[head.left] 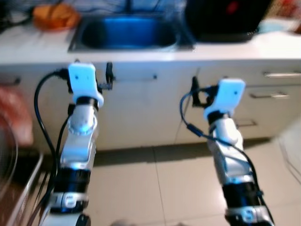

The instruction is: Kitchen organization

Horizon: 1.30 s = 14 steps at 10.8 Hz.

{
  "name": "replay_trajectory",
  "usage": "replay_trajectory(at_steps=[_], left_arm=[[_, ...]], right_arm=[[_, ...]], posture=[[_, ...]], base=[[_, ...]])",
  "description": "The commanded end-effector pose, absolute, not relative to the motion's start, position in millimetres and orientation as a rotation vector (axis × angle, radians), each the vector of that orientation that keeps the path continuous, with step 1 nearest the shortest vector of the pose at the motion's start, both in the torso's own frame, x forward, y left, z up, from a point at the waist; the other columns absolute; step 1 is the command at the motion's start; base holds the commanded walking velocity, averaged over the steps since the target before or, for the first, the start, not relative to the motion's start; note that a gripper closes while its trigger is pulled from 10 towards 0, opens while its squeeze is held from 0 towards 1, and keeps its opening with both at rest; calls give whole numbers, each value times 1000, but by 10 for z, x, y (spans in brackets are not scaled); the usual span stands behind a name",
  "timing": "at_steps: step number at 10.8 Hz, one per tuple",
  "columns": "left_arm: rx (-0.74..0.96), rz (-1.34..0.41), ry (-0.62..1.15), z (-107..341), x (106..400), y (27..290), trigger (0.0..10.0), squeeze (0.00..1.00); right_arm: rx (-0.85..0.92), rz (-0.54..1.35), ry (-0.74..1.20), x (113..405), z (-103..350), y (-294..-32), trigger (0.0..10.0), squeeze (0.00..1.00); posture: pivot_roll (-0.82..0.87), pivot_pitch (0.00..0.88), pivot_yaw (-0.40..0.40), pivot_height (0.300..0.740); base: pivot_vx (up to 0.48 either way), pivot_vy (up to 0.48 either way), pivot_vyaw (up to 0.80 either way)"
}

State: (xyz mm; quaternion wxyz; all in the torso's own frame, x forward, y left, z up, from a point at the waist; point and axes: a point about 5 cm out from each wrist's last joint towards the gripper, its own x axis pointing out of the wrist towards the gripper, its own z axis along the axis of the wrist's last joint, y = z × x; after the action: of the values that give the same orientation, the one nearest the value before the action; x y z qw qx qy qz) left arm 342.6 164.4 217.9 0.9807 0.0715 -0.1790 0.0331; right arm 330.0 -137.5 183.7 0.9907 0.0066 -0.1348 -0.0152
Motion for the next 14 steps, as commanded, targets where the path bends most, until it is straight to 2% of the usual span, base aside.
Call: replay_trajectory(at_steps=[1,3,8,10,14], left_arm=[[152,74,-366,2198,3416,1692,10000,0],[140,77,-382,2242,3413,1700,10000,0],[141,71,-408,2297,3431,1637,10000,0],[122,60,-414,2316,3436,1635,10000,0],[82,25,-531,2700,3401,1561,10000,0]], right_arm=[[25,-9,-296,3295,1901,-1308,10000,0],[3,0,-312,3287,1913,-1304,10000,0],[-2,10,-337,3322,1967,-1314,10000,0],[0,16,-344,3331,1993,-1308,10000,0],[-15,68,-433,3300,2197,-1249,10000,0]], posture=[[50,55,-22,740],[50,50,-20,740],[48,21,-30,740],[48,19,-37,740],[48,20,-42,740]], base=[[0,0,0],[0,0,0],[0,0,676],[0,0,0],[447,0,0]])
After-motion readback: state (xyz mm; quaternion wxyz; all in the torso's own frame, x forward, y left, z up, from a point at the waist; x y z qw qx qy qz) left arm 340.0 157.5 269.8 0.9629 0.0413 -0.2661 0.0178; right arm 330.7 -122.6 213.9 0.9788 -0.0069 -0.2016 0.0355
